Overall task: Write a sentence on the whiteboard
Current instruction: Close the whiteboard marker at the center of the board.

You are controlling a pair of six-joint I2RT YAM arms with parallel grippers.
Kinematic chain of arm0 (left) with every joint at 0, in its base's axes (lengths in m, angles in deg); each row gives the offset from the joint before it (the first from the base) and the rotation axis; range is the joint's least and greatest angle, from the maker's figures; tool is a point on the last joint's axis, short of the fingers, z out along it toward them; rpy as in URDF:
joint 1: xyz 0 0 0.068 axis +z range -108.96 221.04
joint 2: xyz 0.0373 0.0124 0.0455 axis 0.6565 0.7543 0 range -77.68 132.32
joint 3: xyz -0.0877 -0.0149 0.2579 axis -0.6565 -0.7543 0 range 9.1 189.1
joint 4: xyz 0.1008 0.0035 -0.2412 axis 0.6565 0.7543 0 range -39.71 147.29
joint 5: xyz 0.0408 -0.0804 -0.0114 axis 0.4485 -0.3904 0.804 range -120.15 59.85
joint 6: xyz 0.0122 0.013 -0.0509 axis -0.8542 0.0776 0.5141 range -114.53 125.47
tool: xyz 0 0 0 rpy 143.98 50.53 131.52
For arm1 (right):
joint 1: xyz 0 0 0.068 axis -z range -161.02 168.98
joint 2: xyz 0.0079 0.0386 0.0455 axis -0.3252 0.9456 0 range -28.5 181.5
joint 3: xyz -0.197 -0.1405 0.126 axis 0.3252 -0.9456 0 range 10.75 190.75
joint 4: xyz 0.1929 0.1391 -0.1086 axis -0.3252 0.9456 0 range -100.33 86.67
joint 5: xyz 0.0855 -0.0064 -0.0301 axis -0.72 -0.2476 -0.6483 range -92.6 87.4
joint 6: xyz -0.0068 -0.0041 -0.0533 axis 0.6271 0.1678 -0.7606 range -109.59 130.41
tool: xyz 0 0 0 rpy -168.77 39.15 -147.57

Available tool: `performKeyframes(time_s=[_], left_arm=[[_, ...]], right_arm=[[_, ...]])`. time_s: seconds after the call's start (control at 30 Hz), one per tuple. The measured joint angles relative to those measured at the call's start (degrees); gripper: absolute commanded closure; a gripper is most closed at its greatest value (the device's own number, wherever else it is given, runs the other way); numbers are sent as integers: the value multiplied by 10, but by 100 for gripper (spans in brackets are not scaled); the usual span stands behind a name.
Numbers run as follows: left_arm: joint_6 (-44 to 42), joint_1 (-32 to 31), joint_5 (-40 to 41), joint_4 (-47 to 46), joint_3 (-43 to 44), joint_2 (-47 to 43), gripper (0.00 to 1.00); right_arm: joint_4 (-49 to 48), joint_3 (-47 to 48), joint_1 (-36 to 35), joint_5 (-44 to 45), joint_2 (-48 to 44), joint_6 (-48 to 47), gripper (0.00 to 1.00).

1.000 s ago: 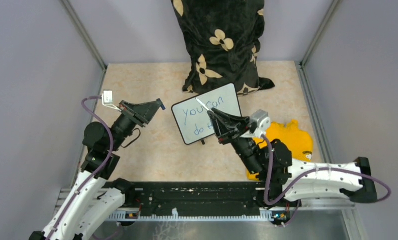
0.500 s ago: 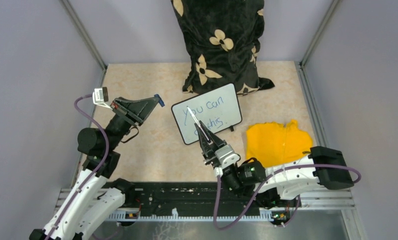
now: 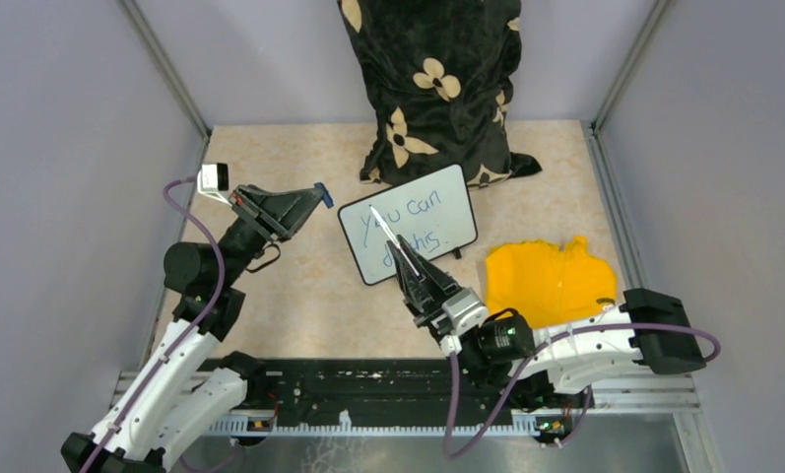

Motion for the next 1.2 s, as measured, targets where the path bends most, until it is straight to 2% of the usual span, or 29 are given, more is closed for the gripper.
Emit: performKeyframes(time_s=[0.57,1.2], left_arm=[[9,0,0,10,43,-5,100],[7,0,0,27,59,-16,100]], right_arm=[[41,14,-1,-53,-2,59,100],[69,55,-1,-93,26,80,100]])
